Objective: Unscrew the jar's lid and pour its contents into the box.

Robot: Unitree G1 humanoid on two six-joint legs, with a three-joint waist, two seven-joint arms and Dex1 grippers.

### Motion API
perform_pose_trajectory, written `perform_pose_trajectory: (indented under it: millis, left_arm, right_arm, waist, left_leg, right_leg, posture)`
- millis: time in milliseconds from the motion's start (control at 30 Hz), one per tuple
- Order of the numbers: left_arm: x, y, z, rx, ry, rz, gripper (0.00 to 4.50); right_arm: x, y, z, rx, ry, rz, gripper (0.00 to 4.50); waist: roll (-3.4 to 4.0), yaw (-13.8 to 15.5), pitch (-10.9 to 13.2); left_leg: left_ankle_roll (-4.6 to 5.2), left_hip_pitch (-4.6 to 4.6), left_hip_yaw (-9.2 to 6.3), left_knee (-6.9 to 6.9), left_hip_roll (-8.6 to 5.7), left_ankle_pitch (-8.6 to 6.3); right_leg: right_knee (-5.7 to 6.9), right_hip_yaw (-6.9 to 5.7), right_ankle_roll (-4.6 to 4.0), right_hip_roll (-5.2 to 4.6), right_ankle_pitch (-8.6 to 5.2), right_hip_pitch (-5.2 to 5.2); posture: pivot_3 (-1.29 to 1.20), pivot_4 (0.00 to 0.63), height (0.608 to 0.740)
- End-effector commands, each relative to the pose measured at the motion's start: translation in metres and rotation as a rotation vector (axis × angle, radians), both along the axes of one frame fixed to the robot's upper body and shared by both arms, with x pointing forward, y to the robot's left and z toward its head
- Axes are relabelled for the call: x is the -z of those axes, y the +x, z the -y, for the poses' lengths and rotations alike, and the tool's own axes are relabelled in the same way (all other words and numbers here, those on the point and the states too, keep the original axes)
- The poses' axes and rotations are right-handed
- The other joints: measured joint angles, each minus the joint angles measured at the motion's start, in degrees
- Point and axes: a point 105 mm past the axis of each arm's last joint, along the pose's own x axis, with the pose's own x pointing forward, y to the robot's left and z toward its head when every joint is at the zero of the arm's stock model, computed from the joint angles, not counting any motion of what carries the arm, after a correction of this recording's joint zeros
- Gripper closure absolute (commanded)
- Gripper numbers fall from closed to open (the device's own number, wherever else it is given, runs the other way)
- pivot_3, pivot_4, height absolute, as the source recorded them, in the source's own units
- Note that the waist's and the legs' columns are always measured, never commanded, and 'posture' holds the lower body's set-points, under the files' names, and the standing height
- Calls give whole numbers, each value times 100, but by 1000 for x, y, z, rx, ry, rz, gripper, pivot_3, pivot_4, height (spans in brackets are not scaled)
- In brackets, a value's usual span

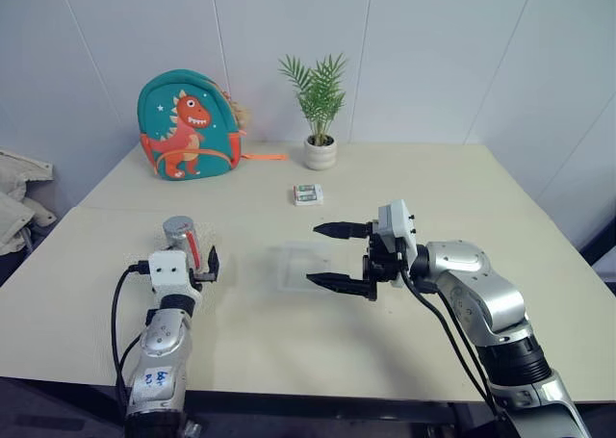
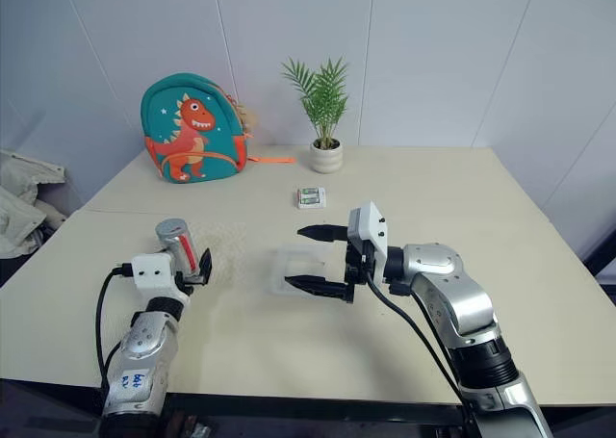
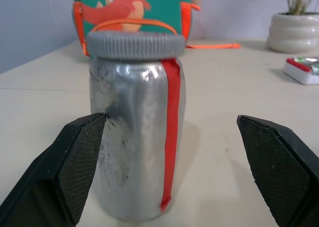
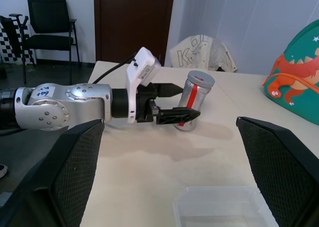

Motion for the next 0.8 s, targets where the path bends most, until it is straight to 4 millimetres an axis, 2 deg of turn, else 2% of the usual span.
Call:
perform_pose_trajectory:
  millis: [33,333,500,800]
  left_arm:
    - [-9,-1,-3,-42,8,37,0]
    - [-7,7,-6,-87,35,17,0]
    - [-8,13,-18,-127,47,19,0]
    - [-10,24,-26,-159,50,12,0]
  right_arm:
    - [-8,-6,1,-23,4,31,20]
    - [-8,-4,2,-26,-5,27,20]
    - [-8,-4,3,-35,-19,20,20]
    - [-7,-4,2,-39,-21,8,20]
  waist:
    - [0,-1,0]
    - [0,3,0]
    - [0,0,0]
    - [0,0,0]
  left_leg:
    - [0,0,0,-1,0,0]
    - [0,-1,0,1,-1,0]
    - [0,-2,0,1,-1,0]
    - [0,-5,0,1,-2,0]
  right_leg:
    - [0,0,1,0,0,0]
    - [-1,0,1,0,-1,0]
    - [-1,-1,2,0,0,0]
    - [-3,-2,4,0,0,-1]
  posture:
    - [0,150,740]
    - [0,150,740]
    - [0,150,740]
    - [0,150,740]
